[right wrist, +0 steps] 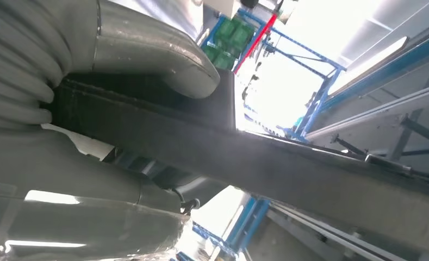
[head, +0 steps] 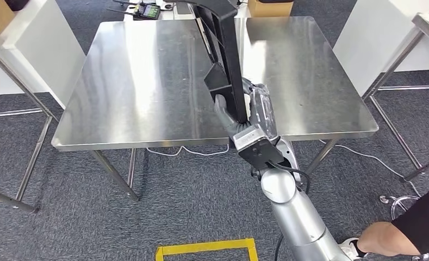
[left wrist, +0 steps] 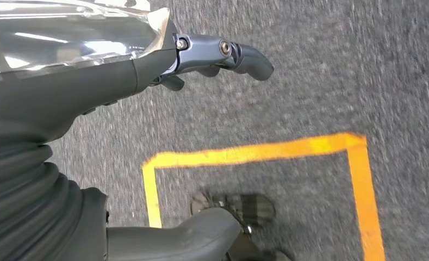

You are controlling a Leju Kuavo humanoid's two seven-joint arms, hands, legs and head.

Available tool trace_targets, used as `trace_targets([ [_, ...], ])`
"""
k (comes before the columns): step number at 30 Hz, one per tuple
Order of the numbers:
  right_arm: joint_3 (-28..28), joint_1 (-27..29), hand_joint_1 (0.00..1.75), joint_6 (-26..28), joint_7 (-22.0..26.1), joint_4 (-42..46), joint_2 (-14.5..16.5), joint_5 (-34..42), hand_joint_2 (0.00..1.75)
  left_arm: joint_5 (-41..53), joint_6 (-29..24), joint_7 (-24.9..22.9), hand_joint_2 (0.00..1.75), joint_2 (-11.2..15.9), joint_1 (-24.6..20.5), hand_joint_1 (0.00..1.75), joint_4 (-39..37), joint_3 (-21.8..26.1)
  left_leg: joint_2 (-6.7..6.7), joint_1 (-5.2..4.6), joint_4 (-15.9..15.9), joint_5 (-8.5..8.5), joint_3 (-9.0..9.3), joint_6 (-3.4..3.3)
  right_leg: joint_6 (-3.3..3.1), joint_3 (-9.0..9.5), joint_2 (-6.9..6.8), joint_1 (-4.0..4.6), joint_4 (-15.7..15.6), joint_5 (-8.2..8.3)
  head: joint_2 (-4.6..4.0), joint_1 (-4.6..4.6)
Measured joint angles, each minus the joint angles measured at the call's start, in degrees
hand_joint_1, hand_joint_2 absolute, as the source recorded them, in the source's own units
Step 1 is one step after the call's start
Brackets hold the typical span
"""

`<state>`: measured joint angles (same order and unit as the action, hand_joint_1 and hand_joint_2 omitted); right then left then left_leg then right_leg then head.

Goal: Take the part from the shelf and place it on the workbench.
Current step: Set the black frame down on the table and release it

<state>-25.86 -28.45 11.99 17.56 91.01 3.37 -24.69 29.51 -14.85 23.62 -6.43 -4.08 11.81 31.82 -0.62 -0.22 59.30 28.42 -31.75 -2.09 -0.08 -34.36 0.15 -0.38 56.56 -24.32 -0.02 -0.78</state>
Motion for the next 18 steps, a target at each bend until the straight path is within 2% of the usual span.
trace_targets([
  [1, -0.2, -0.8, 1.75, 0.3, -0.5, -0.3, 0.3, -1.3, 1.75, 0.0, 0.1, -0.1, 1.75, -0.1, -0.1, 0.0, 0.0, 0.0, 0.06, 0.16, 2.0, 0.71, -0.94, 0.36, -0.32, 0.76, 0.0, -0.22, -0.2, -0.11, 0.0, 0.01],
  [2, -0.5, -1.7, 1.75, 0.8, -1.0, -0.7, 0.6, -2.6, 1.75, 0.1, 0.1, -0.2, 1.75, -0.1, -0.3, 0.0, 0.0, 0.0, 0.12, 0.37, 5.2, 1.83, -2.73, 0.81, -0.67, 1.33, -0.01, -0.36, -0.5, -0.31, 0.0, -0.01],
  [4, -1.0, -3.1, 1.75, 1.6, -1.7, -1.6, 1.1, -4.9, 1.75, 0.1, 0.2, -0.4, 1.75, -0.2, -0.4, 0.0, 0.0, 0.0, 0.16, 0.89, 12.9, 4.36, -7.54, 1.73, -1.15, 2.03, 0.0, -0.38, -0.5, -0.9, 0.0, -0.04],
  [5, -1.2, -3.5, 1.75, 1.8, -2.1, -2.0, 1.2, -5.7, 1.75, 0.1, 0.2, -0.6, 1.75, -0.2, -0.4, 0.0, 0.0, 0.0, 0.2, 1.21, 15.3, 4.93, -9.59, 2.15, -1.21, 2.36, 0.05, -0.42, -0.5, -1.25, 0.0, -0.04],
  [6, -1.5, -3.7, 1.75, 2.0, -2.4, -2.3, 1.3, -6.4, 1.75, 0.2, 0.2, -0.7, 1.75, -0.1, -0.4, 0.0, 0.0, 0.0, 0.27, 1.5, 15.7, 4.45, -10.71, 2.5, -1.11, 2.77, 0.12, -0.49, -0.5, -1.62, 0.0, -0.05],
  [7, -1.6, -3.9, 1.75, 2.2, -2.7, -2.7, 1.4, -7.0, 1.75, 0.2, 0.2, -0.8, 1.75, -0.1, -0.4, 0.0, 0.0, 0.0, 0.35, 1.77, 14.0, 2.69, -10.73, 2.74, -0.92, 3.3, 0.19, -0.59, -0.5, -2.04, 0.0, -0.05],
  [9, -1.9, -4.5, 1.75, 2.6, -3.3, -3.4, 1.6, -8.3, 1.75, 0.2, 0.2, -1.0, 1.75, -0.1, -0.5, 0.0, 0.0, 0.0, 0.52, 2.08, 6.6, -2.82, -8.61, 2.84, -0.37, 4.52, 0.29, -0.74, -0.5, -2.99, 0.0, -0.09],
  [10, -2.0, -4.8, 1.75, 2.7, -3.5, -3.7, 1.7, -8.8, 1.75, 0.3, 0.2, -1.0, 1.75, 0.0, -0.5, 0.0, 0.0, 0.0, 0.63, 2.04, 2.8, -4.39, -7.49, 2.65, 0.0, 4.96, 0.36, -0.68, -0.4, -3.48, 0.01, -0.19],
  [11, -2.2, -5.1, 1.75, 2.9, -3.7, -4.1, 1.8, -9.2, 1.75, 0.3, 0.2, -1.0, 1.75, 0.0, -0.5, 0.0, 0.0, 0.0, 0.63, 1.91, 0.3, -5.24, -6.59, 2.27, 0.44, 5.21, 0.41, -0.53, -0.4, -3.96, 0.01, -0.23],
  [12, -2.3, -5.4, 1.75, 3.0, -3.9, -4.4, 1.9, -9.5, 1.75, 0.4, 0.2, -1.1, 1.75, 0.0, -0.6, 0.0, 0.0, 0.0, 0.59, 1.76, -1.0, -5.22, -6.18, 1.74, 0.91, 5.47, 0.47, -0.31, -0.2, -4.25, 0.01, -0.23],
  [13, -2.4, -5.6, 1.75, 3.2, -4.0, -4.6, 2.0, -9.7, 1.75, 0.4, 0.2, -1.1, 1.75, 0.1, -0.6, 0.0, 0.0, 0.0, 0.59, 1.58, -1.4, -4.73, -5.8, 1.16, 1.36, 5.73, 0.52, -0.06, 0.0, -4.42, 0.01, -0.19],
  [15, -2.6, -5.8, 1.75, 3.4, -4.3, -5.1, 2.2, -10.2, 1.75, 0.4, 0.2, -1.0, 1.75, 0.1, -0.7, 0.0, 0.1, 0.0, 0.44, 1.53, -1.8, -4.95, -4.66, 0.12, 2.07, 5.85, 0.49, 0.15, 0.9, -5.02, 0.0, -0.07],
  [16, -2.7, -6.0, 1.75, 3.4, -4.3, -5.3, 2.2, -10.5, 1.75, 0.5, 0.2, -0.9, 1.75, 0.1, -0.8, 0.0, 0.1, 0.0, 0.44, 1.49, -2.0, -4.89, -4.04, -0.3, 2.25, 5.08, 0.46, 0.11, 2.4, -5.66, 0.0, -0.03],
  [18, -2.9, -6.4, 1.75, 3.4, -4.4, -5.6, 2.2, -10.9, 1.75, 0.5, 0.2, -0.8, 1.75, 0.1, -0.9, 0.0, 0.1, 0.0, 0.38, 1.39, -2.3, -4.5, -3.21, -0.92, 2.27, 1.24, 0.41, -0.12, 9.1, -7.79, 0.0, -0.01],
])
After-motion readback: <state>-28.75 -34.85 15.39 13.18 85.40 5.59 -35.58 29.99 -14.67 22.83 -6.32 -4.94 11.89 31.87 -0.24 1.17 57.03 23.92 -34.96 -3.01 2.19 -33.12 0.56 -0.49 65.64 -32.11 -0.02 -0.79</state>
